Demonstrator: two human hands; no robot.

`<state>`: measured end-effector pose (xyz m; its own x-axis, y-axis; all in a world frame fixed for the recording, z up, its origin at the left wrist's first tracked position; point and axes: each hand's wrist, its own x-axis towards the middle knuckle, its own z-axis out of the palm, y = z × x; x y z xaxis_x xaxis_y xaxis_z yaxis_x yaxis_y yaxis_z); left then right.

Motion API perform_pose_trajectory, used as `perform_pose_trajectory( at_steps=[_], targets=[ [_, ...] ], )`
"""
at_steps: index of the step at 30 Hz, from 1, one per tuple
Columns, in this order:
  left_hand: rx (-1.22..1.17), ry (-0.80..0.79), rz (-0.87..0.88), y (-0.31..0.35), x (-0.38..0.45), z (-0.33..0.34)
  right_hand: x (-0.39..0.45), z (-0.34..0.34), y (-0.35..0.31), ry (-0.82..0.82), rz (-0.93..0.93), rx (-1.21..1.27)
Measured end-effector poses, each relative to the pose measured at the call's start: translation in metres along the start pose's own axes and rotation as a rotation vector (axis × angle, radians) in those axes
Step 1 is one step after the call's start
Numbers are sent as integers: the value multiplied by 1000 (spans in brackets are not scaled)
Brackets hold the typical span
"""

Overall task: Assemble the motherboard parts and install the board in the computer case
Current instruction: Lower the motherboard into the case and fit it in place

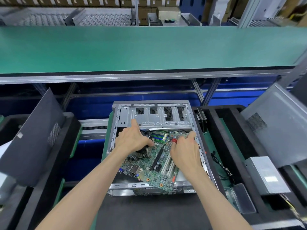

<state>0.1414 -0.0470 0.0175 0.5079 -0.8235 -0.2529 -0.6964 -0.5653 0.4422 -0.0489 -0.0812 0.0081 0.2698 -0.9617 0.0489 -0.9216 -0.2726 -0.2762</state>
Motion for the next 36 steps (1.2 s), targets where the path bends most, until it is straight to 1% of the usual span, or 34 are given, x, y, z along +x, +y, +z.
perform_pose_trajectory(
  at_steps=[6, 10, 15, 18, 21, 24, 29, 31, 36],
  targets=[
    [39, 75, -93, 5, -6, 6, 11, 15, 0, -41, -38, 52],
    [54, 120, -169, 12, -6, 16, 16, 22, 5, -101, -35, 80],
    [71, 151, -208, 18, -5, 31, 25, 29, 16, -242, -28, 160],
    [69, 157, -220, 21, -6, 41, 28, 34, 24, -329, -14, 164],
    [74, 168, -249, 23, -7, 50, 32, 40, 29, -379, -9, 195],
    [65, 190, -264, 22, -9, 57, 31, 44, 32, -370, -19, 221],
    [44, 224, -265, 21, -10, 67, 22, 47, 34, -193, 5, 149],
    [38, 231, -270, 22, -9, 69, 21, 46, 34, -209, 39, 129],
    [20, 254, -250, 26, -8, 73, 24, 51, 37, -343, 103, 156]
  ],
)
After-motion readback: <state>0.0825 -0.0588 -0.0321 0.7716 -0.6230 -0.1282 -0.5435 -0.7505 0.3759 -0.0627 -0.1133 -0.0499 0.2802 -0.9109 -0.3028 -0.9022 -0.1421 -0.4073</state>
